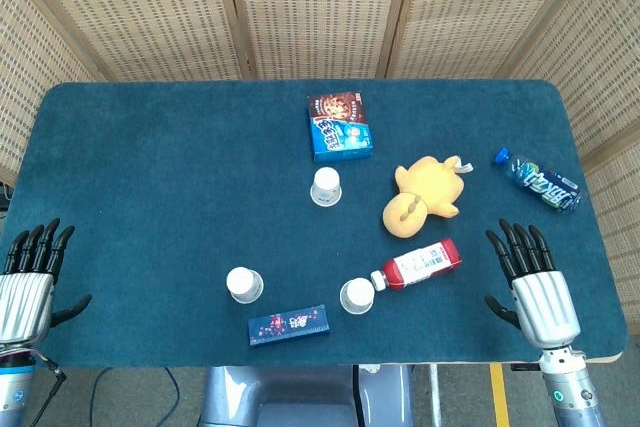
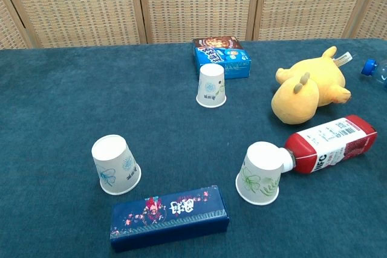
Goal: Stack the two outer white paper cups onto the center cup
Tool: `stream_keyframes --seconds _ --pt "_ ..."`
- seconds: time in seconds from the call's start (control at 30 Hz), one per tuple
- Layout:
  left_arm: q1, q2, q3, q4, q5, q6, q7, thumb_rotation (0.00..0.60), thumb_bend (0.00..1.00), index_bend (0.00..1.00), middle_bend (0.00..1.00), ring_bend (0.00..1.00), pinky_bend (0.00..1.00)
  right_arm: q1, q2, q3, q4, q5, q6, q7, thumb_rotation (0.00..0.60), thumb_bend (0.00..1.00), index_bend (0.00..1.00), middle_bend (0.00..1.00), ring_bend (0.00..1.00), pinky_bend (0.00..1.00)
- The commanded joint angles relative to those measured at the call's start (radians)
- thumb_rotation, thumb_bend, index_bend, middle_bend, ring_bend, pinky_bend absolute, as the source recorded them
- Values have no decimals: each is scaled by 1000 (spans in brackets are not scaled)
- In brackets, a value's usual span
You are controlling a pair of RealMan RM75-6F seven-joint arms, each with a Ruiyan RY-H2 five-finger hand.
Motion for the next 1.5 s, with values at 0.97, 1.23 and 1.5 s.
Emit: stream_keyframes --seconds 0.97,1.23,1.5 --pt "-7 3 16 -8 27 -17 18 600 0 0 0 0 41 4 58 -31 -35 -7 -54 -15 600 30 0 0 0 0" --pt "-15 5 25 -12 41 -34 3 600 0 13 0 0 41 3 55 -27 -32 -4 -51 -6 600 30 11 0 0 0" --pt "-87 43 17 -65 62 -137 41 600 74 112 0 0 44 6 52 -20 -28 15 -60 1 600 30 30 0 0 0"
